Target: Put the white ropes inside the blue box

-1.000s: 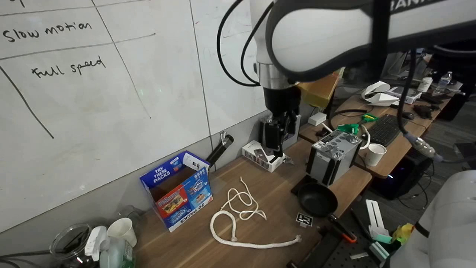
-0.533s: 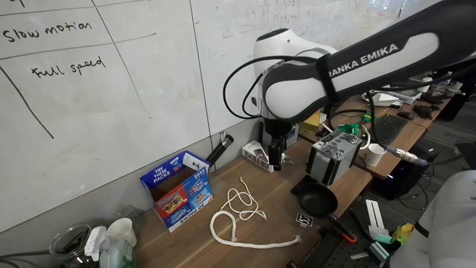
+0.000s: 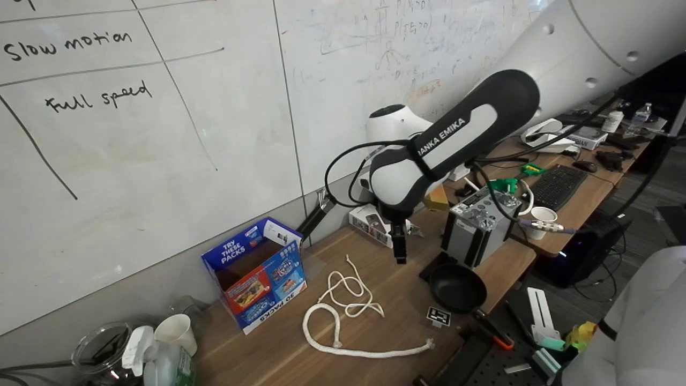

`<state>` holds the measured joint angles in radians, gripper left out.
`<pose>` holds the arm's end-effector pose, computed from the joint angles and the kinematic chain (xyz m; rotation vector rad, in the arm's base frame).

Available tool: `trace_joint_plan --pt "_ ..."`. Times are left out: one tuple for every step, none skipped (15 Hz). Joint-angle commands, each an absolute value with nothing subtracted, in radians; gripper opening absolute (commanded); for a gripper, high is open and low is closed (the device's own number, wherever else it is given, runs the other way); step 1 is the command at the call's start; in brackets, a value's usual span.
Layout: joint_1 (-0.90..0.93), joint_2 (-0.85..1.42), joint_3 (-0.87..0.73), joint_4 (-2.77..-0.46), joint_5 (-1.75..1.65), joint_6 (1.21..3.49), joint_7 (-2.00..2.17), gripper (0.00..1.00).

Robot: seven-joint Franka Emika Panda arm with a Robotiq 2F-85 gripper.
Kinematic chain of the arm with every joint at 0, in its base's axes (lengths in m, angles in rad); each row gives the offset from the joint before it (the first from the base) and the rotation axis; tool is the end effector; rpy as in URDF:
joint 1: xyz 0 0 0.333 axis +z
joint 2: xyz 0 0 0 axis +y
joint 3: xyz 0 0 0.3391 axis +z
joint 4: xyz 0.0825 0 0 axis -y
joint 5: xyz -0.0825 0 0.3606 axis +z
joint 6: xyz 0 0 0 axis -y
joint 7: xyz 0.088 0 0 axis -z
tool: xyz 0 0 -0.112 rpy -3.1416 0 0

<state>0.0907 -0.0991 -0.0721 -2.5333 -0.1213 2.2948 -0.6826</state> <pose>0.4173 0.0048 0.3350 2.8654 1.1926 -0.2441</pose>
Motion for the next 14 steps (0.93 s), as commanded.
trace_joint_plan --pt "0.054 0.045 -0.061 -2.487 -0.1 2.401 -0.785 1.0" --pt "0.045 0.079 -0.054 -2.482 -0.094 2.431 -0.8 1.0" --pt "0.036 0.113 -0.045 -2.475 -0.09 2.457 -0.816 1.0" --pt "0.029 0.148 -0.035 -2.463 -0.079 2.48 -0.83 1.0" --pt "0.02 0.18 -0.024 -2.452 -0.071 2.499 -0.84 1.0" --pt "0.008 0.213 -0.009 -2.446 -0.04 2.543 -0.859 1.0" --pt "-0.004 0.242 0.008 -2.436 -0.021 2.57 -0.876 1.0" --pt "-0.016 0.271 0.026 -2.428 -0.004 2.589 -0.887 1.0" --pt "-0.03 0.296 0.044 -2.422 0.013 2.611 -0.902 1.0" --pt "-0.052 0.325 0.074 -2.421 0.055 2.669 -0.933 1.0" --pt "-0.07 0.352 0.098 -2.409 0.08 2.69 -0.944 1.0" --pt "-0.089 0.384 0.119 -2.397 0.096 2.707 -0.957 1.0" --pt "-0.106 0.41 0.136 -2.391 0.102 2.727 -0.969 1.0" --pt "-0.123 0.44 0.151 -2.378 0.104 2.739 -0.977 1.0"
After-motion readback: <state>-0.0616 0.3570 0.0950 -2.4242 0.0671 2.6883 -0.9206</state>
